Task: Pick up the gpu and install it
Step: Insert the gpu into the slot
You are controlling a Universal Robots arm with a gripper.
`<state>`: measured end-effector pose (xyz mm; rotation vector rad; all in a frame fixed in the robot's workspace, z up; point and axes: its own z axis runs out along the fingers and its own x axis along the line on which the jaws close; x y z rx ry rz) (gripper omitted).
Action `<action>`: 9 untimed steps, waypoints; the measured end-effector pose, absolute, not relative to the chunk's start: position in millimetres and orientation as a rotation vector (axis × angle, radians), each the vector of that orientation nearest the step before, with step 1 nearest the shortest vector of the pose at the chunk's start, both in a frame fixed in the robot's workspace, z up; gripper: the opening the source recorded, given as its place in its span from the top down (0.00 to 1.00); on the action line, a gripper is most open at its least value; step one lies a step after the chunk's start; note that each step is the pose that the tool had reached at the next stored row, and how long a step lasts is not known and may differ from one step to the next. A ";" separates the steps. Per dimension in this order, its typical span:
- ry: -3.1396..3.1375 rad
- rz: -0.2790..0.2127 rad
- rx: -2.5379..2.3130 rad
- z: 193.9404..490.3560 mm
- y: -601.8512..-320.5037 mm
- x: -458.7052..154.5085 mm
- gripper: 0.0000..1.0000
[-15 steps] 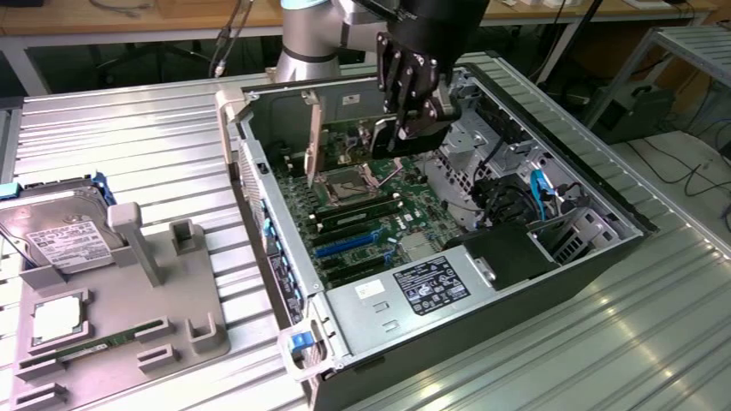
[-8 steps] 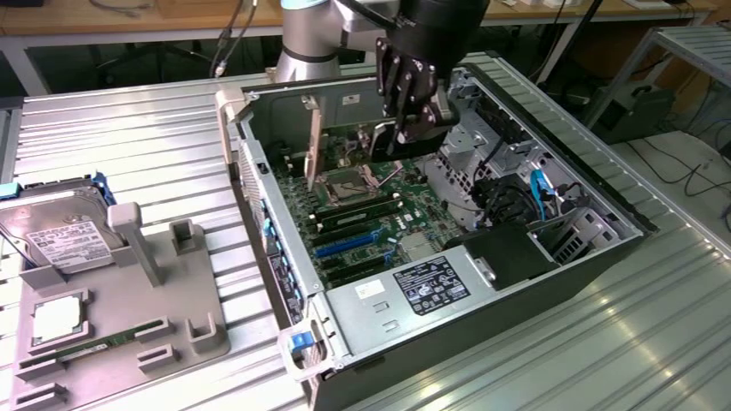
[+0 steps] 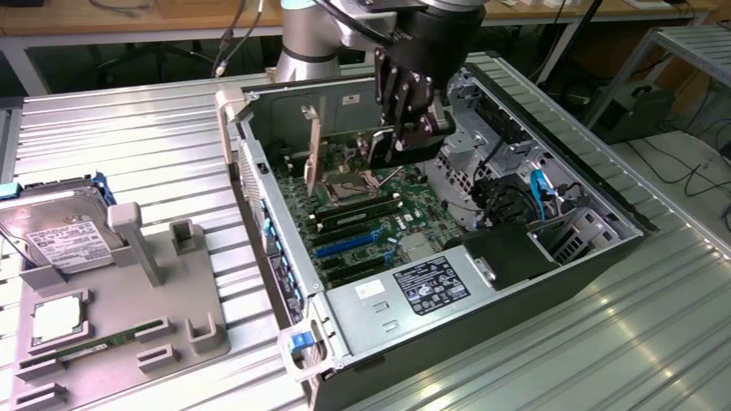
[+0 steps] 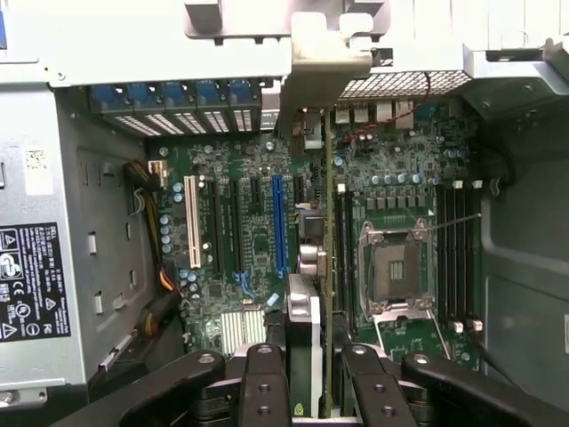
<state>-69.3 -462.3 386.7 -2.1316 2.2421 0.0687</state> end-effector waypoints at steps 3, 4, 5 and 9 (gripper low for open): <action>2.241 0.070 -2.131 382.5 -462.3 -69.2 0.72; 2.241 0.070 -2.131 380.5 -462.3 -69.1 0.72; 2.241 0.070 -2.131 379.1 -462.3 -68.9 0.72; 2.241 0.070 -2.131 373.2 -462.3 -68.3 0.72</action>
